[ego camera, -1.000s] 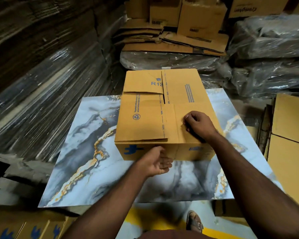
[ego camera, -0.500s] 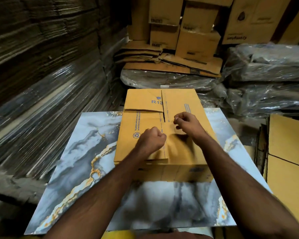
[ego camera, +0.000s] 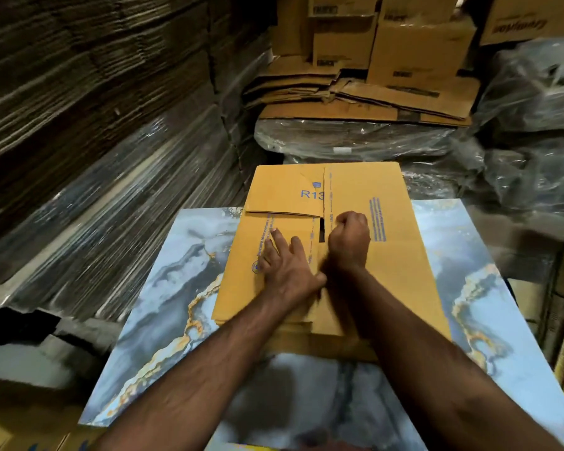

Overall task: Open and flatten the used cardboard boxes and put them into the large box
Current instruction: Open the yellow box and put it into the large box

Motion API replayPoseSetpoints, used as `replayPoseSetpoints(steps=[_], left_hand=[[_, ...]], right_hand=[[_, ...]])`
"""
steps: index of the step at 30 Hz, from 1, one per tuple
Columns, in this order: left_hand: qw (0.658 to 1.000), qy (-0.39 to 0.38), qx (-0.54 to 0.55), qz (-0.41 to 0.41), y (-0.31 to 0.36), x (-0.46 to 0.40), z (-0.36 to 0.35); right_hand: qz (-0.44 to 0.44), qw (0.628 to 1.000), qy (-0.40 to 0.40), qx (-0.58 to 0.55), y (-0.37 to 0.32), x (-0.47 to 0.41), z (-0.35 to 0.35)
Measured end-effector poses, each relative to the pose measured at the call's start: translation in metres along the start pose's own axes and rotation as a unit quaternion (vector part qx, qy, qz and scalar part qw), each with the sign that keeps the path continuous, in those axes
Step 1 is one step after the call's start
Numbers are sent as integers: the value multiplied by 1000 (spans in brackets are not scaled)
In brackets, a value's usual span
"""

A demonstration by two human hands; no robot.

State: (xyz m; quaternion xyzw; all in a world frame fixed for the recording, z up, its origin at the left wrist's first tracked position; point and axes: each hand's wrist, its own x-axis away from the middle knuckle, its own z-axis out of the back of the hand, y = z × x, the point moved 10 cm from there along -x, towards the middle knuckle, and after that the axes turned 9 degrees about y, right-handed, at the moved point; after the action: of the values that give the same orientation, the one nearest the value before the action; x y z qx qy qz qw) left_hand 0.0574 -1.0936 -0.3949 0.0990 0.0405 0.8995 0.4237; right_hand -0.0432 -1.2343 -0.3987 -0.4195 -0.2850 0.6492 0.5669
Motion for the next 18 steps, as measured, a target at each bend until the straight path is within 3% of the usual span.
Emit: replayPoseSetpoints(steps=[3,5,9,12,18], left_hand=[[999,51,-9,16,-5,-4,48],[997,74,-17,21,-12,-9,78],[995,82,-26,45,-23,-17,108],[994,100,-32,41,-20,-19,116],[992,121,11,18,-33,-30,130]], right_hand=[[47,999,-11,4,-5,-2,-6],[110,991,-46,69,-15,1,-16],[244,929,-159,227,-29,23,-47],[298,898,-182,266,-33,32,-57],[293,924,-168,182,-52,30,-35]])
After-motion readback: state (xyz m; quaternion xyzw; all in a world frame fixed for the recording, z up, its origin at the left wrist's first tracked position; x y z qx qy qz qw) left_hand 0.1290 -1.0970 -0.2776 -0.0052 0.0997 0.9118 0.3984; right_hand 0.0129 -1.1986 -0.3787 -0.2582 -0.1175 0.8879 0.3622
